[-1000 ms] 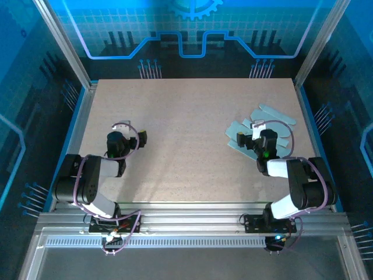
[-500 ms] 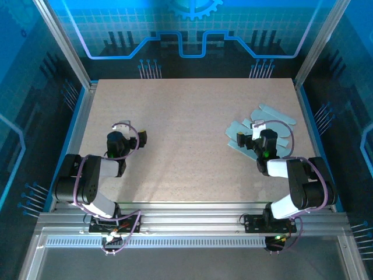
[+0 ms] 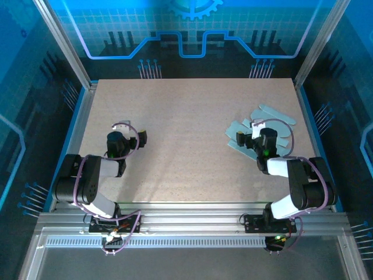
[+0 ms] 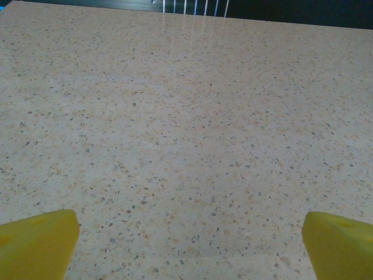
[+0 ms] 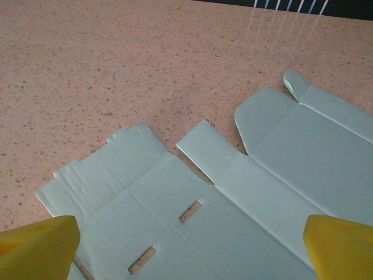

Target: Fold the paper box

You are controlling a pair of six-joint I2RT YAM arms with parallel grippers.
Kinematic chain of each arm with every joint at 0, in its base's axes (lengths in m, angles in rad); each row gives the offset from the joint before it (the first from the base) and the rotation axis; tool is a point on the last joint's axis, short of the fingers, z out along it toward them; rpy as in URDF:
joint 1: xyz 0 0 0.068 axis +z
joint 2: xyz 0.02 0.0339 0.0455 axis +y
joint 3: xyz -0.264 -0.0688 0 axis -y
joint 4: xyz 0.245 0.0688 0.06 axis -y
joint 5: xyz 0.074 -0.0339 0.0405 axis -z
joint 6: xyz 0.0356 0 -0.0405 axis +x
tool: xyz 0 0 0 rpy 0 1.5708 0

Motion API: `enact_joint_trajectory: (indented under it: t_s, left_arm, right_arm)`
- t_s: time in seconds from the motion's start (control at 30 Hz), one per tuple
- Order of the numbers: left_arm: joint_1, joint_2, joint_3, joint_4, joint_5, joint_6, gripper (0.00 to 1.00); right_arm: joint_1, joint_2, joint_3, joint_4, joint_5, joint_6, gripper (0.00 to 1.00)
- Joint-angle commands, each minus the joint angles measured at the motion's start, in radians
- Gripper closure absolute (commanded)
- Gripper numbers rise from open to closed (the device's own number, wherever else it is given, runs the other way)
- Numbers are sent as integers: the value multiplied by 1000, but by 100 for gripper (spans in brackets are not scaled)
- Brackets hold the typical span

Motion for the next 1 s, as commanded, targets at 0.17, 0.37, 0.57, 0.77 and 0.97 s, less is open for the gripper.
enact_joint_trajectory:
  t_s: [0.17, 0.37, 0.57, 0.77, 0.97]
  left_arm:
    - [-4, 1, 15, 27, -12, 26, 1]
    - [-4, 1, 14, 29, -8, 25, 1]
    - [-29, -56, 41, -60, -62, 47, 1]
    - [-220, -212, 246, -486, -194, 108, 1]
    - [-386, -26, 541, -677, -12, -48, 1]
  right_arm:
    - [-8, -175, 44, -188, -13, 9, 0]
    - [-19, -342, 78, -389, -22, 104, 0]
    - [-106, -480, 107, -654, -83, 348, 0]
    - [-261, -572, 114, -838, -227, 482, 0]
    - [-423, -508, 162, -949, -399, 518, 0]
